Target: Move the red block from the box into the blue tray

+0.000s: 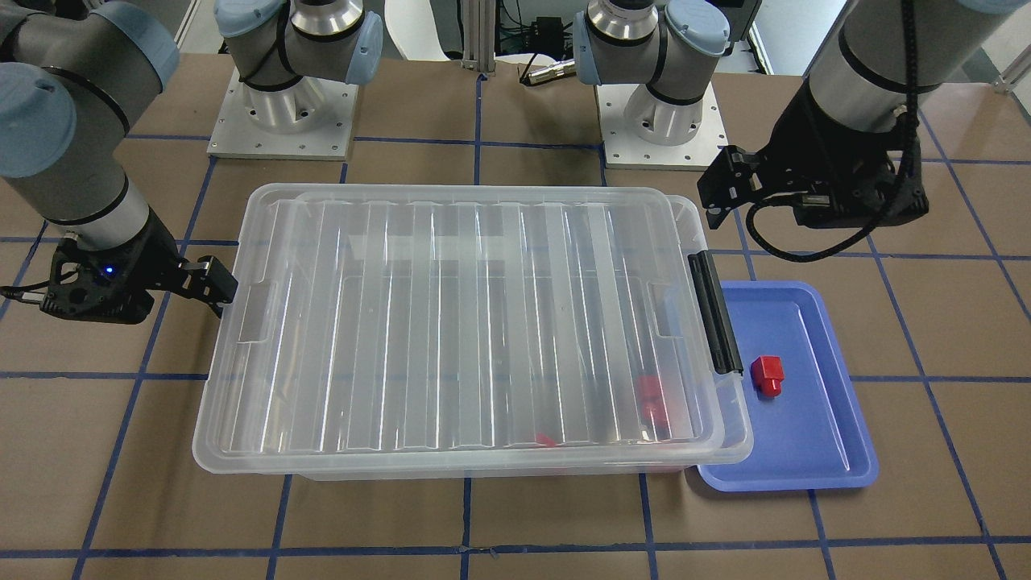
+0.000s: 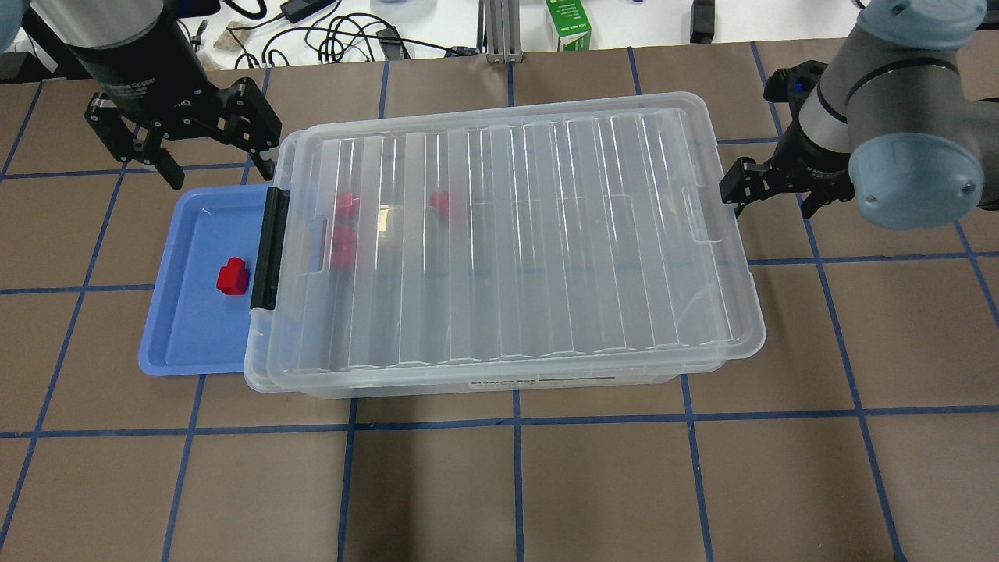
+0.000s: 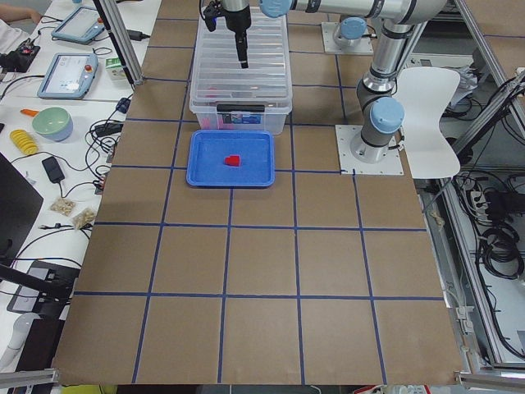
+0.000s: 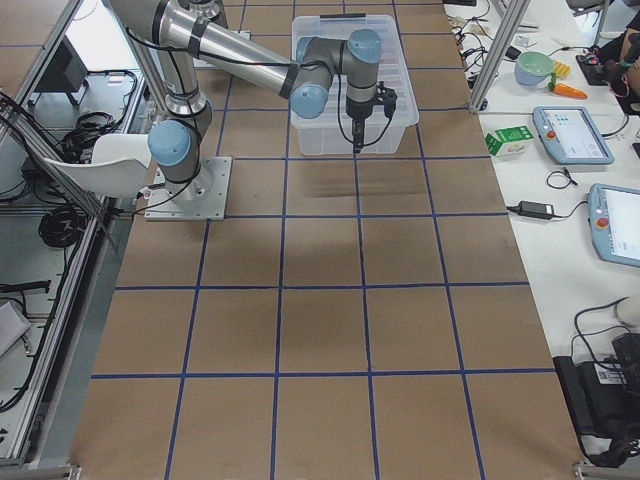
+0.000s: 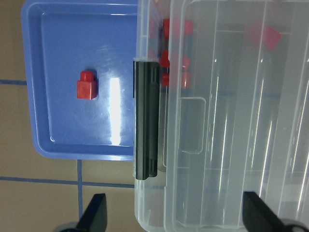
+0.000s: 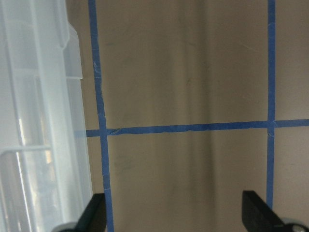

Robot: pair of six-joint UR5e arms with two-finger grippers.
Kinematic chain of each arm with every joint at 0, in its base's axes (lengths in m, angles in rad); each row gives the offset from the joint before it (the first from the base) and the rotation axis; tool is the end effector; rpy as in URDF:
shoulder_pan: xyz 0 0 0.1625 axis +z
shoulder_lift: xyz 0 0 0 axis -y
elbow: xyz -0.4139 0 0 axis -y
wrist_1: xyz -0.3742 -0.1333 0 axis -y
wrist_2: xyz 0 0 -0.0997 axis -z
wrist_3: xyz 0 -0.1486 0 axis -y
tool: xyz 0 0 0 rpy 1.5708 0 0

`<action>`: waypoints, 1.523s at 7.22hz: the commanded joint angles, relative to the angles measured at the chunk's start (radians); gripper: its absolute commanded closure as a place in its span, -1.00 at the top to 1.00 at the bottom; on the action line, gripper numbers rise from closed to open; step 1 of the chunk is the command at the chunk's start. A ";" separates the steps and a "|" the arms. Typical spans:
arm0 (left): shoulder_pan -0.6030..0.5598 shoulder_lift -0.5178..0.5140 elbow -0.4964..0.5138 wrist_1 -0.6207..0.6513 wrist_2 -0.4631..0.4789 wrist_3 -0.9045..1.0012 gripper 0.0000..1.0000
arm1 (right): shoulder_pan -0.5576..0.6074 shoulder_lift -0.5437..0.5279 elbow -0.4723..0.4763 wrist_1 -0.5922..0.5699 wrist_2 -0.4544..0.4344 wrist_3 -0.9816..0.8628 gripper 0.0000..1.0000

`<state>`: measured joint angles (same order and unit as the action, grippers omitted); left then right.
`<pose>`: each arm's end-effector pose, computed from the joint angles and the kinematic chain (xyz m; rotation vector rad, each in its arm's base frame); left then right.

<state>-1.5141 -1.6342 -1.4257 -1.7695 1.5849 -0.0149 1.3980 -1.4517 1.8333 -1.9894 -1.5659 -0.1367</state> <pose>-0.1037 -0.4875 0.4469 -0.1105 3.1226 0.1834 0.0458 -0.5172 0.2893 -0.0565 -3.1397 0.0586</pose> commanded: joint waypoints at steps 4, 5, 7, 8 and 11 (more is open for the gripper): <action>-0.029 0.030 -0.041 0.008 0.010 -0.037 1.00 | 0.009 -0.006 -0.054 -0.009 -0.014 -0.017 1.00; -0.031 0.021 -0.048 0.008 0.010 -0.042 1.00 | 0.009 -0.022 -0.093 0.013 -0.016 -0.014 1.00; -0.029 0.045 -0.074 0.007 0.013 -0.028 1.00 | 0.010 -0.103 -0.199 0.212 -0.013 -0.012 1.00; -0.028 0.043 -0.085 0.011 0.015 -0.030 1.00 | 0.010 -0.145 -0.242 0.307 -0.008 -0.008 1.00; -0.029 0.077 -0.105 0.012 0.027 -0.027 1.00 | 0.135 -0.185 -0.259 0.425 -0.006 0.061 1.00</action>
<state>-1.5429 -1.5663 -1.5202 -1.7584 1.6117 -0.0431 1.4643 -1.6304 1.5749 -1.5918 -1.5701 -0.1220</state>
